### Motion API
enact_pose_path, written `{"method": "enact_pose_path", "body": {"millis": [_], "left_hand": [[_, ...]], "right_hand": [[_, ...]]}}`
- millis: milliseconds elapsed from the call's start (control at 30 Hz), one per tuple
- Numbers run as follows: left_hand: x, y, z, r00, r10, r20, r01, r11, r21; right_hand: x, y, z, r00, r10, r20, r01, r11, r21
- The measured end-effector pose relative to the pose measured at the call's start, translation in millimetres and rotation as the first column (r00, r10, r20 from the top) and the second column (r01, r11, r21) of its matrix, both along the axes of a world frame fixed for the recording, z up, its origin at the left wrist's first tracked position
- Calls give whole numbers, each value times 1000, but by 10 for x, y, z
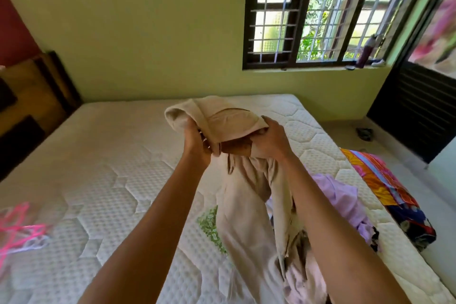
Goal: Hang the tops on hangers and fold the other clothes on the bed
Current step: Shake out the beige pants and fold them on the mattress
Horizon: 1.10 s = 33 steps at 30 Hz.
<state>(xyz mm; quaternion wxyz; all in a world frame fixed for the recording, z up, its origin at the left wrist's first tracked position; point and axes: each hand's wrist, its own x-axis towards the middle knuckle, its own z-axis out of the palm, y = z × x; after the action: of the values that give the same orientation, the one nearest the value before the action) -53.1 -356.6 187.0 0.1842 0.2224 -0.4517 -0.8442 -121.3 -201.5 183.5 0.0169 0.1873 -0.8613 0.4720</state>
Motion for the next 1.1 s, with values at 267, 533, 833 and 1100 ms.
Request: {"method": "enact_pose_path", "body": {"millis": [267,533,833,1100], "left_hand": [[495,-367,323,972,-219,-86,202,965,-169],[909,-1247,1088,971,8,-240,-73,962,-263],[1632,-2163,2049,892,379,-247,-445,832,-331],[2144,-2809,2161,869,494,-28,-472,812,-344]], "right_hand": [[226,-872,791,976,203,-81,-194,976,100],[728,-2000,1960,881,334,-334,-361,932,-20],[1097,-2902,2262,659,748,-79,-744,633,-214],[1142,-3251,2212,678,575,-458,-595,795,118]]}}
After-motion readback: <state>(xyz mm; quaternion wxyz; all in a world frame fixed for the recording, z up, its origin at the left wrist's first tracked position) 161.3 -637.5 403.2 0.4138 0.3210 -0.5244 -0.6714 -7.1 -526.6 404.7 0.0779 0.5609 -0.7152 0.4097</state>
